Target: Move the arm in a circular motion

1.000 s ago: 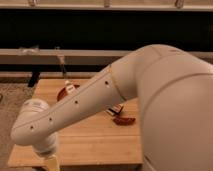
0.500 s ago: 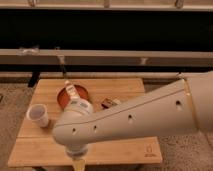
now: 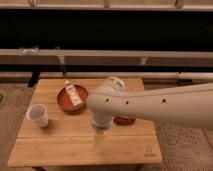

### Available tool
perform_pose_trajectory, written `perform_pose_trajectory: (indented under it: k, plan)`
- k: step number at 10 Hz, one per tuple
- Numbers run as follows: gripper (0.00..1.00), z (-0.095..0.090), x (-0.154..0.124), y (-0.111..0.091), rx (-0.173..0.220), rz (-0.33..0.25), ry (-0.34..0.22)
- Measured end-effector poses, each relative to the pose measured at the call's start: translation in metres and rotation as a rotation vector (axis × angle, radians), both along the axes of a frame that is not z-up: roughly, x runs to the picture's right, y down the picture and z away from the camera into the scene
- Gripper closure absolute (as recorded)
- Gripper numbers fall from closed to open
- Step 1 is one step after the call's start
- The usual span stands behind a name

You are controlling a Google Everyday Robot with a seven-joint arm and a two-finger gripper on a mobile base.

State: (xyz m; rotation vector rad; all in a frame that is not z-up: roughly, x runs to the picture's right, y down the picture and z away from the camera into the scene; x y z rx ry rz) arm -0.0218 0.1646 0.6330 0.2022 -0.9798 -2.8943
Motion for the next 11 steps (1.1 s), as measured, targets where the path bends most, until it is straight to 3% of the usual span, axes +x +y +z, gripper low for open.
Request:
perform_pose_trajectory:
  k: [3, 7, 9, 11]
  plan:
    - [0.20, 0.039, 0.039, -0.062, 0.032, 0.104, 0.114]
    - [0.20, 0.092, 0.070, -0.140, 0.041, 0.187, 0.236]
    - [0.20, 0.113, 0.063, -0.174, 0.040, 0.214, 0.261]
    - [0.20, 0.133, 0.029, -0.203, 0.033, 0.219, 0.278]
